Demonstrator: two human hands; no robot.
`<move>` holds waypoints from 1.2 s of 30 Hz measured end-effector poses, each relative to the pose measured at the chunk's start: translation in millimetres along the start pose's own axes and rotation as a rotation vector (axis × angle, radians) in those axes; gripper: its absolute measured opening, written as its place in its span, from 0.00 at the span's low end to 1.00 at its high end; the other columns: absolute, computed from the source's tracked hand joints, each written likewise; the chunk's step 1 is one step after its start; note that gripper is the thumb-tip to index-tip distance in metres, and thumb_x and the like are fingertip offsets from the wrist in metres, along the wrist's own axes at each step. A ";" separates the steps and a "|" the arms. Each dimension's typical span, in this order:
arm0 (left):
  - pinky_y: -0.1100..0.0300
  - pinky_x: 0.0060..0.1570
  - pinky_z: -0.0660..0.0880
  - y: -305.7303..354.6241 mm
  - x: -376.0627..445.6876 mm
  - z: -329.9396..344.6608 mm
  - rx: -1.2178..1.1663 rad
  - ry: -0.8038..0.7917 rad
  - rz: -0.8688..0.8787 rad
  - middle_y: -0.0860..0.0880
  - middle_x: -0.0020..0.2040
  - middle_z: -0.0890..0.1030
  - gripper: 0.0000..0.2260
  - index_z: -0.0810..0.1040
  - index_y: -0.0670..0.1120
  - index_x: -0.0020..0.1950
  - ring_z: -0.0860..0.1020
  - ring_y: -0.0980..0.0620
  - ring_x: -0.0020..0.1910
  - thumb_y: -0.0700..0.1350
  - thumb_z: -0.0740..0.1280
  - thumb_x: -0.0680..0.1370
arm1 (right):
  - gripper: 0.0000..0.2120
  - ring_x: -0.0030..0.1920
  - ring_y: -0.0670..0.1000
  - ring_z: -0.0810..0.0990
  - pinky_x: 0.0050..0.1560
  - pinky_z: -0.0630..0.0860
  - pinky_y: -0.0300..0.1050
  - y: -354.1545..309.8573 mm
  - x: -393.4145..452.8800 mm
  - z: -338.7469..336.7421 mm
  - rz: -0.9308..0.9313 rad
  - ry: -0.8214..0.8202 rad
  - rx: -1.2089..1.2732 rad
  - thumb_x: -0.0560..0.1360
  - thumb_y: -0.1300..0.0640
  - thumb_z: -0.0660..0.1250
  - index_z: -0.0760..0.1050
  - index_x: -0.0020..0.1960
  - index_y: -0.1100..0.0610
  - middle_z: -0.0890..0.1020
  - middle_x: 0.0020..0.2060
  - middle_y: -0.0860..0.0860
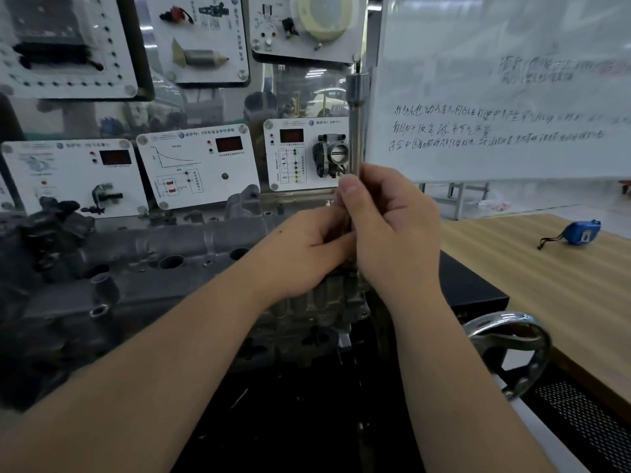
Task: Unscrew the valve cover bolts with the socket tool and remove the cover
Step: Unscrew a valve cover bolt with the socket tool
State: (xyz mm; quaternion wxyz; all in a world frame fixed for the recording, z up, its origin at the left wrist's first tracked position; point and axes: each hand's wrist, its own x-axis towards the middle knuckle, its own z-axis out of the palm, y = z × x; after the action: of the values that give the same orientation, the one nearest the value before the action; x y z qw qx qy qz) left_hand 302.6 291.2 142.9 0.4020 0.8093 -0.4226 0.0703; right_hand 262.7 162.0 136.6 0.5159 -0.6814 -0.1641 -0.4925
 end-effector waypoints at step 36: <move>0.42 0.54 0.79 -1.5 -2.5 3.2 0.005 -0.010 0.012 0.49 0.51 0.84 0.09 0.78 0.48 0.58 0.82 0.49 0.51 0.50 0.62 0.85 | 0.08 0.35 0.45 0.82 0.37 0.79 0.40 1.3 -7.0 -11.8 -0.016 0.044 -0.083 0.80 0.52 0.66 0.81 0.53 0.40 0.83 0.38 0.45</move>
State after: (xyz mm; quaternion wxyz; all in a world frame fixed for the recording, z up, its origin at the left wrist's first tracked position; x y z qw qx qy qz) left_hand 301.4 291.0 138.7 0.3975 0.8081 -0.4291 0.0696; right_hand 254.5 153.2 129.8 0.4867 -0.6900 -0.1375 -0.5178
